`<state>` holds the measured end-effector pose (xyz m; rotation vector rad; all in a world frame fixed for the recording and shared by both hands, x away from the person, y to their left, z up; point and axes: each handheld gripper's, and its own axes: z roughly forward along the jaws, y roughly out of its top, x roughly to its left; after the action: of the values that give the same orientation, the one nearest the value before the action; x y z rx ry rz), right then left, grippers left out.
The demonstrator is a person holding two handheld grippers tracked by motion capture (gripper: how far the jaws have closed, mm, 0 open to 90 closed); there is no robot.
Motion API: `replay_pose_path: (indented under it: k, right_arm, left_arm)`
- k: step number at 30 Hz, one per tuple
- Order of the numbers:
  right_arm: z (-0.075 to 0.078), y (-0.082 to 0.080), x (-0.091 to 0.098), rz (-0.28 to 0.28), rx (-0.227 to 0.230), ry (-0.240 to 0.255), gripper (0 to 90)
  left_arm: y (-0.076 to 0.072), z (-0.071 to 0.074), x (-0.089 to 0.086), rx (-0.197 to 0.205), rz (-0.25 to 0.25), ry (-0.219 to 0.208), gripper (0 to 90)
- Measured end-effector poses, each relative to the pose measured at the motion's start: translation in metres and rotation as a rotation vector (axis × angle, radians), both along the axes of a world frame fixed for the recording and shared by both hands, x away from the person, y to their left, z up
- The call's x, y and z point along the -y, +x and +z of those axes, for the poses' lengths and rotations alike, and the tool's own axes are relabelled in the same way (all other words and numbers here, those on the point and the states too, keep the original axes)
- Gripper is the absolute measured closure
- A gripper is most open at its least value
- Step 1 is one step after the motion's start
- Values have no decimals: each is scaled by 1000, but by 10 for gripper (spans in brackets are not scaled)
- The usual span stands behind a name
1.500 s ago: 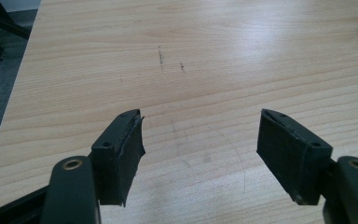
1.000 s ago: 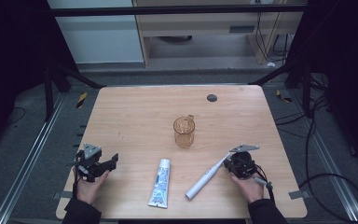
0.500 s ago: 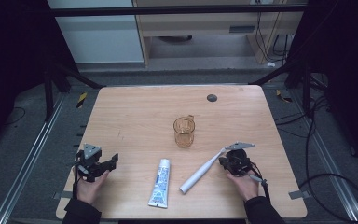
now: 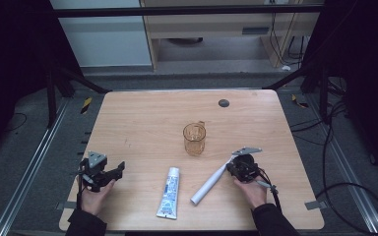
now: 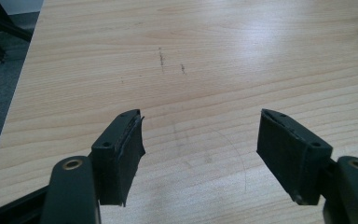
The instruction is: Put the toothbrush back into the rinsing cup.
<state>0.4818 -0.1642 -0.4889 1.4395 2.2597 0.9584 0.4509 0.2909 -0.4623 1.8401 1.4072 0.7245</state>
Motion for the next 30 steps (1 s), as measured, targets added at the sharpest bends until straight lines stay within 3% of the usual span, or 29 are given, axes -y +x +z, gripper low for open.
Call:
replay_pose_path:
  k: [16, 30]
  right_arm:
    - [-2, 11, -8, -4, 0, 37, 898]
    - [-1, 18, -22, 26, 3, 44, 897]
  left_arm:
    - [0, 0, 0, 0, -2, 3, 301]
    - [1, 0, 0, -1, -4, 2, 301]
